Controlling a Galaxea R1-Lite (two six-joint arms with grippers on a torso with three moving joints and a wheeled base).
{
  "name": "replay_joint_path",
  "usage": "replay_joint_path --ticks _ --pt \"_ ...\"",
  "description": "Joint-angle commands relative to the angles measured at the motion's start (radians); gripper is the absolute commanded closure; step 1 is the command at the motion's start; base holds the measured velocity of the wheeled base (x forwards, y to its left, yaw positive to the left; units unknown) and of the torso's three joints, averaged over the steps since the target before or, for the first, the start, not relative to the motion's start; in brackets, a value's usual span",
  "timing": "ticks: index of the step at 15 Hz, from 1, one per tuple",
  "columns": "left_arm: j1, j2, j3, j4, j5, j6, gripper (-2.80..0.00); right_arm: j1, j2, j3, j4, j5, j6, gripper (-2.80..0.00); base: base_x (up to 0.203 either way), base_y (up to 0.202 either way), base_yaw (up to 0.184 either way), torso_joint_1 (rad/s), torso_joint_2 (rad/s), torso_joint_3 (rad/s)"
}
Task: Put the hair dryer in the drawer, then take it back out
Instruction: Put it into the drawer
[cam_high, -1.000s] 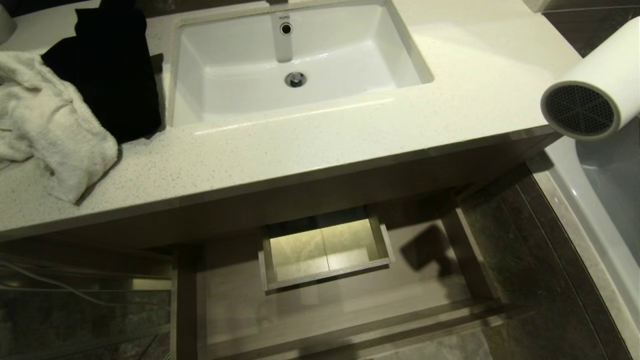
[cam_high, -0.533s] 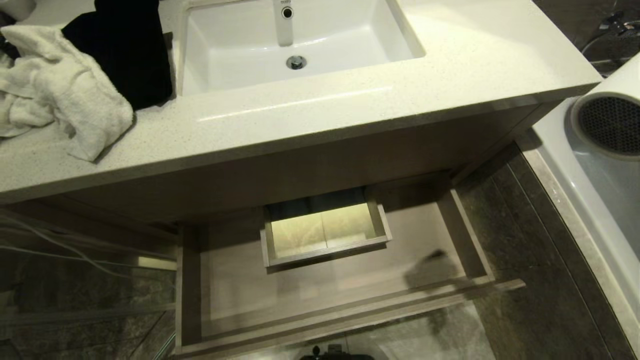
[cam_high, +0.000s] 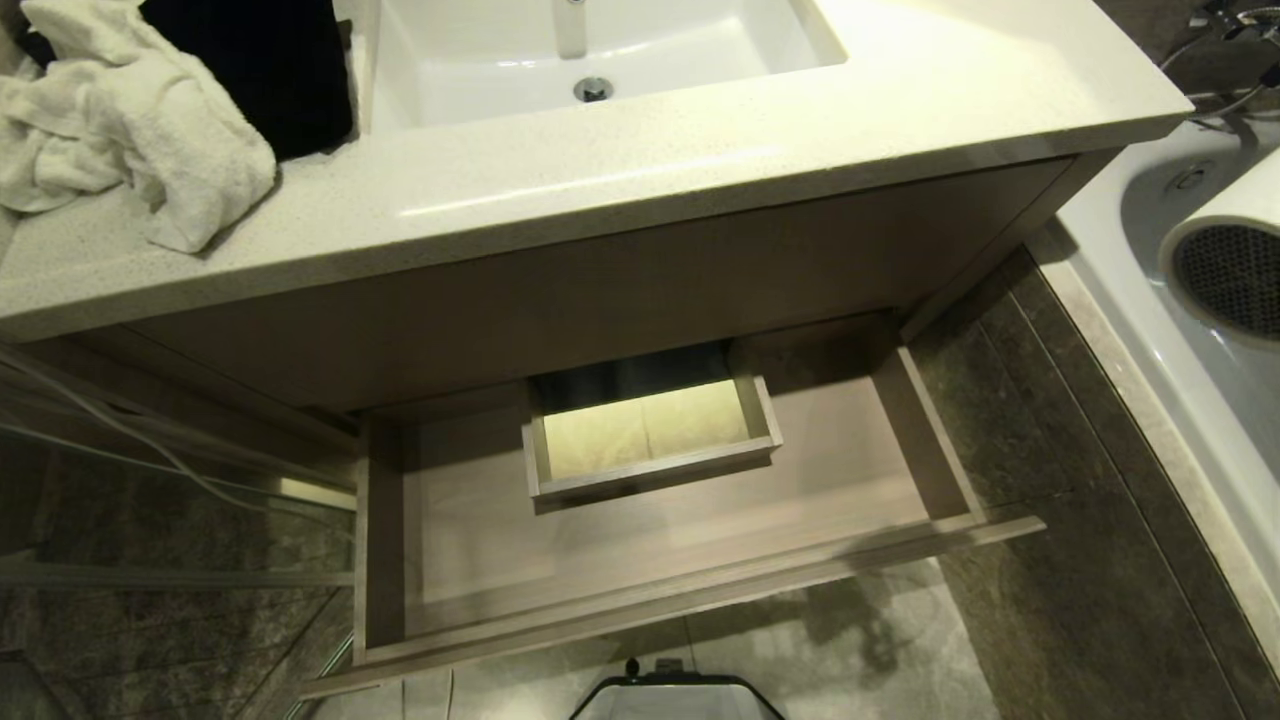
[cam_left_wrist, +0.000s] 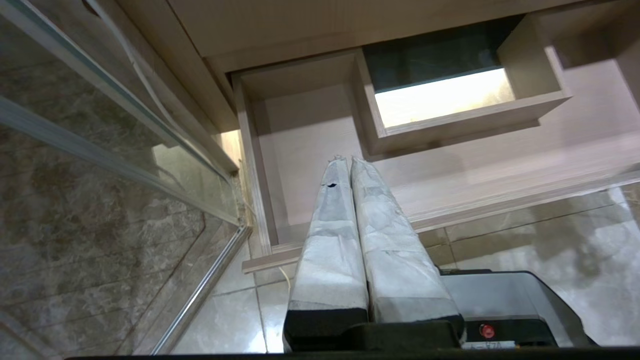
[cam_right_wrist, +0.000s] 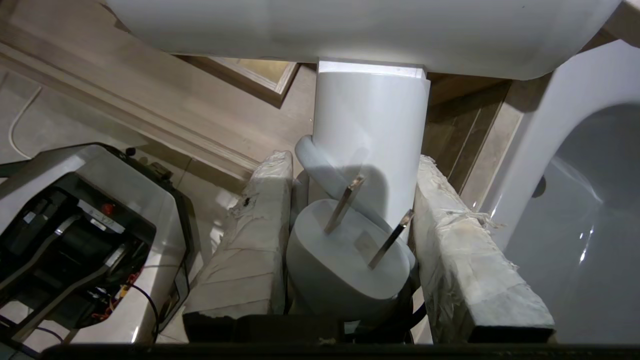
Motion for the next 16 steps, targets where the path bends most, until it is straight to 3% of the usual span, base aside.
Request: replay_joint_path --ticks 1,10,16 --pt "0.0 0.0 0.001 0.0 0.0 0.0 0.0 -0.004 -0.034 0.016 0.005 0.003 -0.006 0.0 0.0 0.0 0.0 -0.16 0.33 0.147" --pt "0.0 0.0 0.001 0.0 0.0 0.0 0.0 -0.025 -0.08 0.059 0.01 0.003 -0.006 0.0 0.0 0.0 0.0 -0.169 0.35 0.181" --pt "0.0 0.0 0.001 0.0 0.0 0.0 0.0 -0.024 -0.088 0.088 0.002 0.005 -0.006 0.0 0.0 0.0 0.0 -0.248 0.54 0.283"
